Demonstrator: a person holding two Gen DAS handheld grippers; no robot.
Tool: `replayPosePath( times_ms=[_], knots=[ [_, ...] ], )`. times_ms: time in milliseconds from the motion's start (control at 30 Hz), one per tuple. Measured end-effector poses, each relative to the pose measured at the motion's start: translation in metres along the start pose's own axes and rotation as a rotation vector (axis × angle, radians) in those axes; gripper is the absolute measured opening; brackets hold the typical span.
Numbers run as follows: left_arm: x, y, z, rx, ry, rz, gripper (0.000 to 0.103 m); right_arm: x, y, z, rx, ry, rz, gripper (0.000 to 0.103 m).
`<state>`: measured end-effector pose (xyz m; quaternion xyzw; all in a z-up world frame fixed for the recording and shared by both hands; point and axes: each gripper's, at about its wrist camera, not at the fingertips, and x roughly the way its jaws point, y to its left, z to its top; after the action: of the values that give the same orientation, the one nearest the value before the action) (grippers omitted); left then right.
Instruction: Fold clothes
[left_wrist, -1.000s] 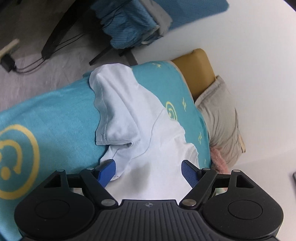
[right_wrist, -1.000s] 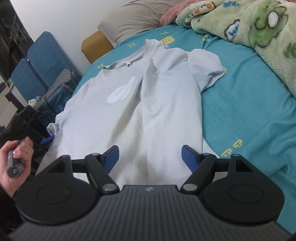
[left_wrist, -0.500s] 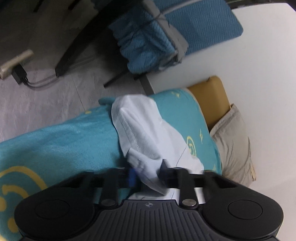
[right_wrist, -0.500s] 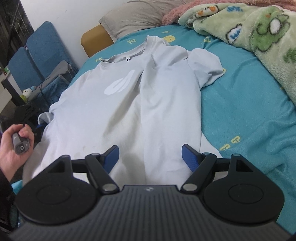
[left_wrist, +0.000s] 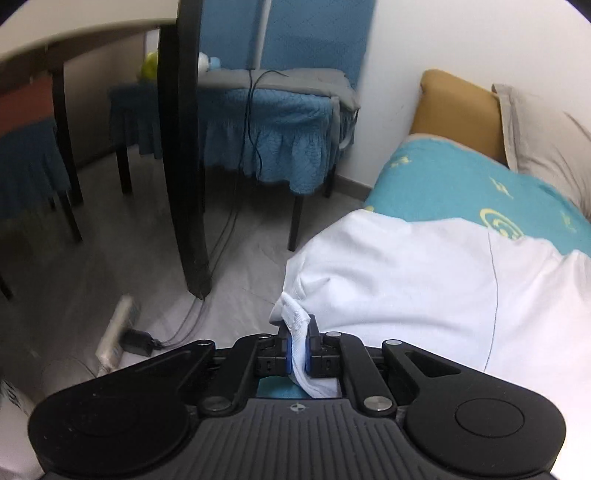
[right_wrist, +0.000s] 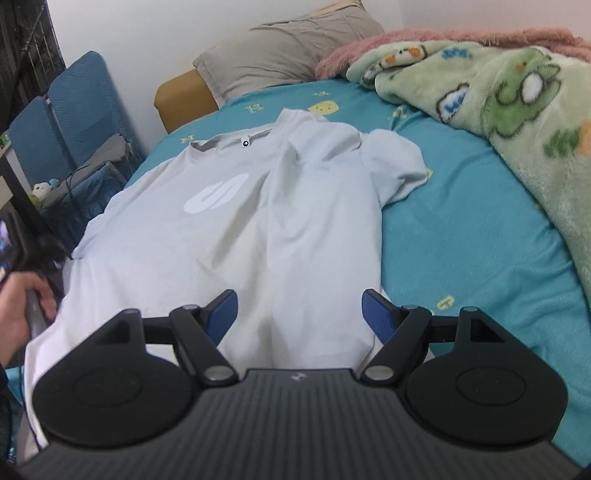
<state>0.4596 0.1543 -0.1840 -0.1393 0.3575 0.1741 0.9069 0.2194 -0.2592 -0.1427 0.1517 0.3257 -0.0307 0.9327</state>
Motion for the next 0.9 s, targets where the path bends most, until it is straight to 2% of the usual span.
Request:
replayPosePath(
  times_ms=[33,100,167,233,300,467,600,667,700,733,800,900],
  knots=[
    [-0.003,0.002,0.003,-0.025,-0.006,-0.014,0.021,0.000,0.001,0.001,-0.007,-0.005,-0.003,0.076],
    [-0.010,0.005,0.009,-0.065,0.000,-0.033,0.053,-0.001,0.003,0.002,-0.018,-0.015,-0.005,0.076],
    [-0.023,0.001,0.013,-0.064,0.011,-0.031,0.056,-0.002,0.005,0.004,-0.029,-0.030,-0.002,0.076],
    [-0.045,-0.005,0.011,-0.027,0.014,-0.047,0.065,-0.005,0.009,0.006,-0.052,-0.047,0.002,0.076],
    [-0.081,-0.012,0.001,0.026,-0.008,-0.054,0.082,-0.010,0.012,0.008,-0.078,-0.064,0.008,0.076],
    [-0.182,-0.013,-0.024,0.173,-0.047,-0.098,0.085,-0.034,0.024,0.013,-0.155,-0.155,0.024,0.076],
    [-0.266,-0.005,-0.049,0.202,-0.081,-0.183,0.098,-0.057,0.027,0.018,-0.196,-0.239,0.023,0.076],
    [-0.299,-0.005,-0.068,0.213,-0.103,-0.223,0.100,-0.065,0.025,0.020,-0.194,-0.247,0.031,0.076],
    [-0.312,-0.007,-0.079,0.218,-0.113,-0.243,0.101,-0.069,0.024,0.020,-0.191,-0.247,0.037,0.071],
    [-0.326,-0.009,-0.089,0.224,-0.123,-0.263,0.101,-0.073,0.023,0.021,-0.187,-0.247,0.042,0.057],
    [-0.349,-0.012,-0.108,0.243,-0.141,-0.294,0.101,-0.081,0.021,0.020,-0.173,-0.237,0.053,0.042],
    [-0.360,-0.021,-0.123,0.308,-0.157,-0.291,0.101,-0.095,0.019,0.015,-0.151,-0.226,0.065,0.041]
  ],
)
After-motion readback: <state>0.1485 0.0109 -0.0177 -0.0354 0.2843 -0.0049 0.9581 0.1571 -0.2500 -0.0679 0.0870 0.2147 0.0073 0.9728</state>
